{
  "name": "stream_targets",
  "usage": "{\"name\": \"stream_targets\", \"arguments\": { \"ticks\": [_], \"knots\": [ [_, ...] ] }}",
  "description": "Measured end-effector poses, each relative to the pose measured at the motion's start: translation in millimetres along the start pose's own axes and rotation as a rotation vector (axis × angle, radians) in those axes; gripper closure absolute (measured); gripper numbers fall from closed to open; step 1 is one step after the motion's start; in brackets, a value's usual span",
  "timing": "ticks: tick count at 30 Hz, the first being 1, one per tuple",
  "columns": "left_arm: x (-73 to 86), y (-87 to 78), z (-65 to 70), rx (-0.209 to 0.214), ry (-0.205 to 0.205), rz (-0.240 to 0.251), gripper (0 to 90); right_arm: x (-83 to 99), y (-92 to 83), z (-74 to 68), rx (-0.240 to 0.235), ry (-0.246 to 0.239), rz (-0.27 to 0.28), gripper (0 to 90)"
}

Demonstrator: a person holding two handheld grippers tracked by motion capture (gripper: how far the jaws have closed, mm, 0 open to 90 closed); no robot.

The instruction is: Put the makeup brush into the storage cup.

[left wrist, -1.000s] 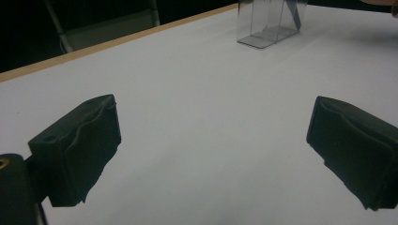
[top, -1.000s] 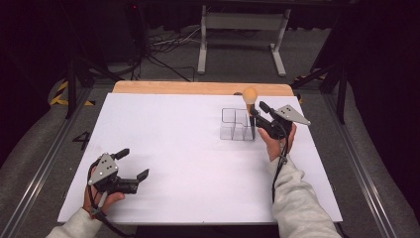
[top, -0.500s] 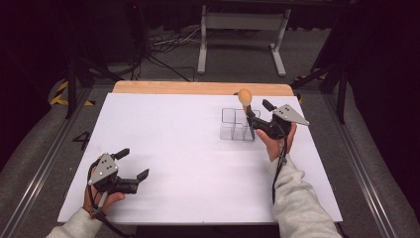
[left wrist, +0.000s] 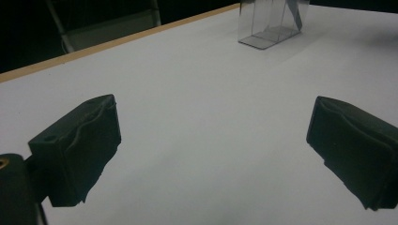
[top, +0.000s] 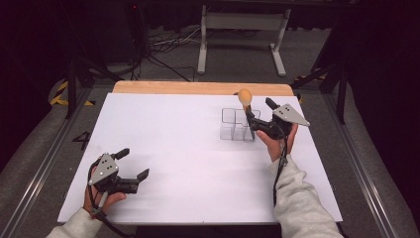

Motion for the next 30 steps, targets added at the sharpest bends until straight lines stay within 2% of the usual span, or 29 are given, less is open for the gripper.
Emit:
{"name": "stream_targets", "arguments": {
  "ticks": [5, 13, 24, 30],
  "knots": [
    [0.0, -0.2, -0.2, -0.001, -0.001, 0.001, 3.9, 0.8, 0.3, 0.6, 0.015, 0.000, -0.015, 8.9],
    [-0.2, -0.6, -0.2, -0.002, 0.003, -0.001, 3.8, -1.3, -0.9, -1.5, 0.024, -0.024, -0.023, 8.8],
    [-0.8, -1.7, -0.1, -0.007, 0.005, 0.001, 3.8, -4.2, -5.6, -0.7, 0.020, -0.022, -0.020, 8.8],
    [-0.8, -2.0, -0.2, -0.007, 0.009, 0.000, 3.8, -3.9, -7.6, -1.2, 0.014, -0.030, -0.035, 8.7]
  ]
}}
Point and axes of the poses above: each handheld gripper's, and its own axes: y roughly forward along the jaws, x roughly out of its underside, z roughly to its right, the point moved 4 cm from there along y, roughly forward along the jaws, and after that the axes turned 7 degrees about x, right-handed, at the moved point
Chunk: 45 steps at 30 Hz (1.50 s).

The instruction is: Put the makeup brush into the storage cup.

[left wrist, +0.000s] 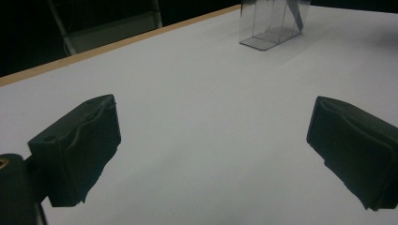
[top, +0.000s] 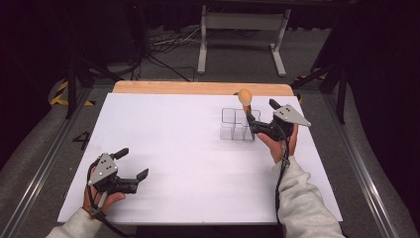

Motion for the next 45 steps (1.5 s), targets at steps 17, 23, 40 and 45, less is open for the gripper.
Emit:
{"name": "stream_targets", "arguments": {
  "ticks": [17, 23, 40, 45],
  "knots": [
    [-0.3, -0.9, -0.1, -0.004, 0.009, 0.003, 3.9, -6.0, -7.5, -8.3, -0.029, -0.019, -0.003, 9.1],
    [-0.4, -0.2, 0.7, 0.001, 0.009, 0.002, 3.9, -7.8, -11.7, -9.5, -0.034, -0.025, 0.003, 9.2],
    [-0.4, 0.2, 1.5, 0.003, 0.010, -0.001, 4.0, -10.6, -21.7, -16.9, -0.090, -0.039, -0.001, 9.1],
    [-0.3, 0.5, 1.5, 0.004, 0.009, -0.002, 4.0, -10.6, -24.1, -19.3, -0.100, -0.052, -0.005, 9.1]
  ]
}}
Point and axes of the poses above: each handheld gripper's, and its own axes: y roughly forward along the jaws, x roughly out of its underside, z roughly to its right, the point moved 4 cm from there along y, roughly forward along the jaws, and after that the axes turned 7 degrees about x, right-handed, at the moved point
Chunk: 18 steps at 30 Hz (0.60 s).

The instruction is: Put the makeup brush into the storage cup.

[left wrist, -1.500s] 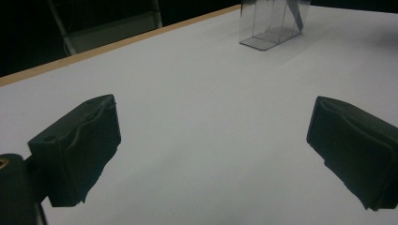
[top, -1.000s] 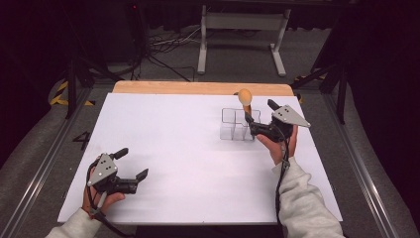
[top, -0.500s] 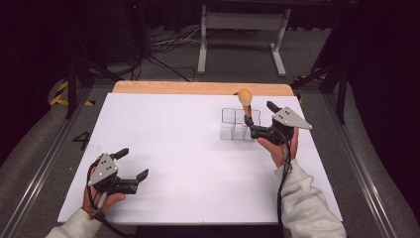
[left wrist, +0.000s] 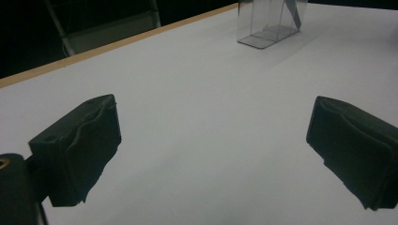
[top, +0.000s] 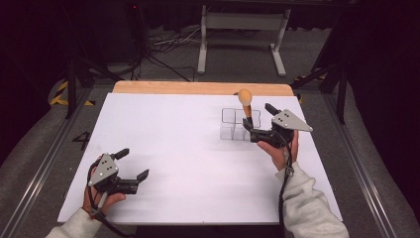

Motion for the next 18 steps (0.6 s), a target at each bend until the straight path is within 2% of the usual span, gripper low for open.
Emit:
{"name": "stream_targets", "arguments": {
  "ticks": [6, 18],
  "knots": [
    [0.1, 0.5, 0.1, 0.001, -0.002, 0.001, 4.0, 1.8, -2.7, -2.2, -0.016, -0.001, -0.008, 9.0],
    [0.4, 1.2, 0.2, 0.001, 0.001, -0.004, 4.0, 5.6, -11.1, -4.8, -0.042, -0.032, -0.019, 8.9]
  ]
}}
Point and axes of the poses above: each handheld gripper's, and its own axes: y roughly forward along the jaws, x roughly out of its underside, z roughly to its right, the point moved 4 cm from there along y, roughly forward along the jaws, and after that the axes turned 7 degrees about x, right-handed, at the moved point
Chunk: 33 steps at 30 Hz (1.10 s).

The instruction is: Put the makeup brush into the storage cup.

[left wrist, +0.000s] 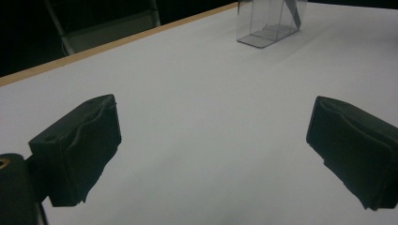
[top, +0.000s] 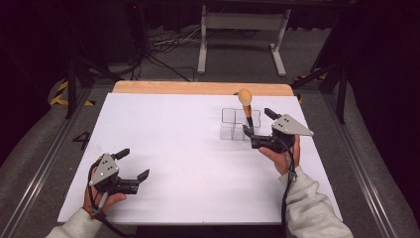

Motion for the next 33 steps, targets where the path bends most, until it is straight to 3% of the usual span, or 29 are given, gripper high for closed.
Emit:
{"name": "stream_targets", "arguments": {
  "ticks": [33],
  "knots": [
    [-0.5, 2.3, 0.9, 0.021, 0.000, 0.001, 3.8, 5.7, -26.5, -6.9, -0.053, -0.066, -0.009, 8.5]
  ]
}}
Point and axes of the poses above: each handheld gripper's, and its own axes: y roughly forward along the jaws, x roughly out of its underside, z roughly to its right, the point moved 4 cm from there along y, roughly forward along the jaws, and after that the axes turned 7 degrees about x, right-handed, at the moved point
